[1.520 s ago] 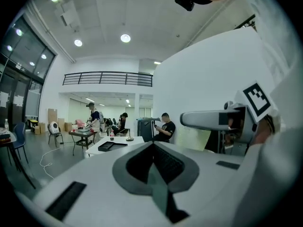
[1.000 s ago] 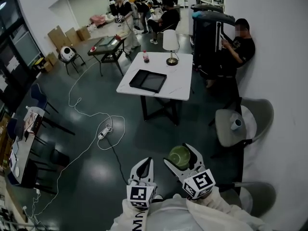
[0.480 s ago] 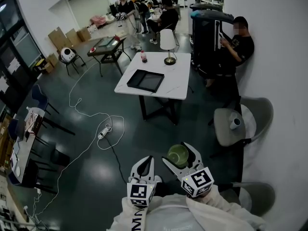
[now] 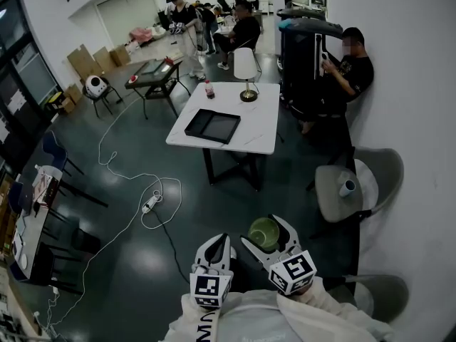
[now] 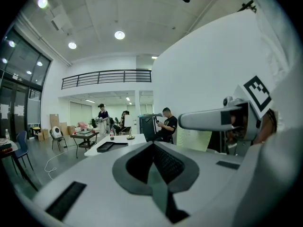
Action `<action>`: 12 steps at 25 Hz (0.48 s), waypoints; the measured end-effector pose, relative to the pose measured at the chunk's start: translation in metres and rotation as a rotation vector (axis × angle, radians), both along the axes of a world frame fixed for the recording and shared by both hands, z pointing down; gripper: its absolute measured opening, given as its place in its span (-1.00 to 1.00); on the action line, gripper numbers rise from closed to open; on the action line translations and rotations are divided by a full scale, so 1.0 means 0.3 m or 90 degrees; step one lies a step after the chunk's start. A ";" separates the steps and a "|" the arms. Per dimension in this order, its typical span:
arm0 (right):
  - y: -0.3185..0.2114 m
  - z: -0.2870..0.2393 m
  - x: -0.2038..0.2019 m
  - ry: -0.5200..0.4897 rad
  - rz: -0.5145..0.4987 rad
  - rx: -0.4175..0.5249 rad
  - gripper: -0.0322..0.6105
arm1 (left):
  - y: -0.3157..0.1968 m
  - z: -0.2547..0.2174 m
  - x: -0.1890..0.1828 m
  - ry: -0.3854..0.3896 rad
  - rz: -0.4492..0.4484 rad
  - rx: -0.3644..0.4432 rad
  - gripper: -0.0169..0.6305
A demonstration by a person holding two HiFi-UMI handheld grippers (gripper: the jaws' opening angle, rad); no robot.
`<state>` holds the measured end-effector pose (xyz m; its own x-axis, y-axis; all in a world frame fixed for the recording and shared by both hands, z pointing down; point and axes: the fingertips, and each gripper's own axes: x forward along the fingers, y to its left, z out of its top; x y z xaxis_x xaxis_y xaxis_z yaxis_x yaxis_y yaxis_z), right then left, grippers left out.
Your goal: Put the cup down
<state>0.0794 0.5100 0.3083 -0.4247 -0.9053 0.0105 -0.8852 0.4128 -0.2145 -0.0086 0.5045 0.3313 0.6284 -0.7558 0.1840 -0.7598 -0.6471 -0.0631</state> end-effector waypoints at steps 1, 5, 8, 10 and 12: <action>-0.018 0.000 0.001 0.001 0.001 0.000 0.35 | -0.019 -0.001 -0.002 0.001 -0.001 0.001 -0.91; -0.106 0.002 -0.009 0.003 0.004 -0.004 0.35 | -0.102 -0.013 -0.028 0.005 -0.008 0.007 -0.91; -0.185 0.013 -0.024 -0.001 0.003 -0.009 0.35 | -0.180 -0.002 -0.050 0.001 -0.011 0.001 -0.91; -0.243 0.020 -0.033 0.000 0.002 -0.014 0.35 | -0.238 0.003 -0.055 -0.001 -0.009 -0.001 -0.91; -0.301 0.015 -0.041 0.004 0.002 -0.012 0.35 | -0.295 0.001 -0.060 0.001 -0.007 0.001 -0.91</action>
